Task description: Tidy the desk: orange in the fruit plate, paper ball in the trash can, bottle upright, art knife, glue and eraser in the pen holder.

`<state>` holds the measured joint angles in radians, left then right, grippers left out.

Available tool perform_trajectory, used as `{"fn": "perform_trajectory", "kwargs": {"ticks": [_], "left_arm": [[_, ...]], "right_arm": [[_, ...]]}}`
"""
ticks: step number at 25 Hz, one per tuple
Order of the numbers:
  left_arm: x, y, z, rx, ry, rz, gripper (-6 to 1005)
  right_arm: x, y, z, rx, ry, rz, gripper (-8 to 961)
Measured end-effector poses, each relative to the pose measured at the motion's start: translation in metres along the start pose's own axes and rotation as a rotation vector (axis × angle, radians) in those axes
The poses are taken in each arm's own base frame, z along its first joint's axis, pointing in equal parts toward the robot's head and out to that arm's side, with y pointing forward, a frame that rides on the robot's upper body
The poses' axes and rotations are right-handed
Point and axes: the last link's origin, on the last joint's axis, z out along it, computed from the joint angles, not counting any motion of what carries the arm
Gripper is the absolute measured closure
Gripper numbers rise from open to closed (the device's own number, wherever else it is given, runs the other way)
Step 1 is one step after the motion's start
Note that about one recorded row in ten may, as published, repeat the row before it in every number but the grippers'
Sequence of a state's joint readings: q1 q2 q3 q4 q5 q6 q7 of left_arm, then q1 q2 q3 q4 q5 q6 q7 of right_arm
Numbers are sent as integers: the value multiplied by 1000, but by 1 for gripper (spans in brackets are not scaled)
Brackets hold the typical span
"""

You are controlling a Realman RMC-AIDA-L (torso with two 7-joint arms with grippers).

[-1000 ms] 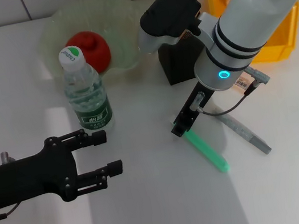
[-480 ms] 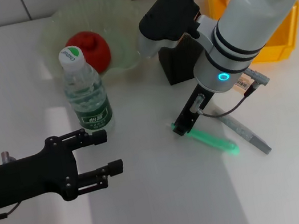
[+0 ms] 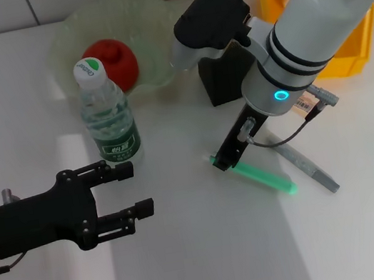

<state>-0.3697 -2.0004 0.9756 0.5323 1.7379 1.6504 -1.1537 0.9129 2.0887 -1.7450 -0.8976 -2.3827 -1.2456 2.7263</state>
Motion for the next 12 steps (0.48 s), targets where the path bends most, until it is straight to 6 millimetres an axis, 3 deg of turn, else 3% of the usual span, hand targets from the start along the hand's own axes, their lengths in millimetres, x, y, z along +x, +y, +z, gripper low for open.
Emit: {"fn": "perform_trajectory", "kwargs": {"ticks": [3,4,5,12], "left_arm": [[0,0,0,-1,1,-1,270],[0,1,0,-3,1,-2,270],[0,1,0,-4,2,-2,270],[0,1,0,-6,3,-3,270]], "right_arm": [[5,1,-15,-24,-46,5,780],[9,-3,-35,-42,-118,27,780],[9,-3,-35,-42,-118,27,780],[55,-44,-126,-79,-564,194,779]]}}
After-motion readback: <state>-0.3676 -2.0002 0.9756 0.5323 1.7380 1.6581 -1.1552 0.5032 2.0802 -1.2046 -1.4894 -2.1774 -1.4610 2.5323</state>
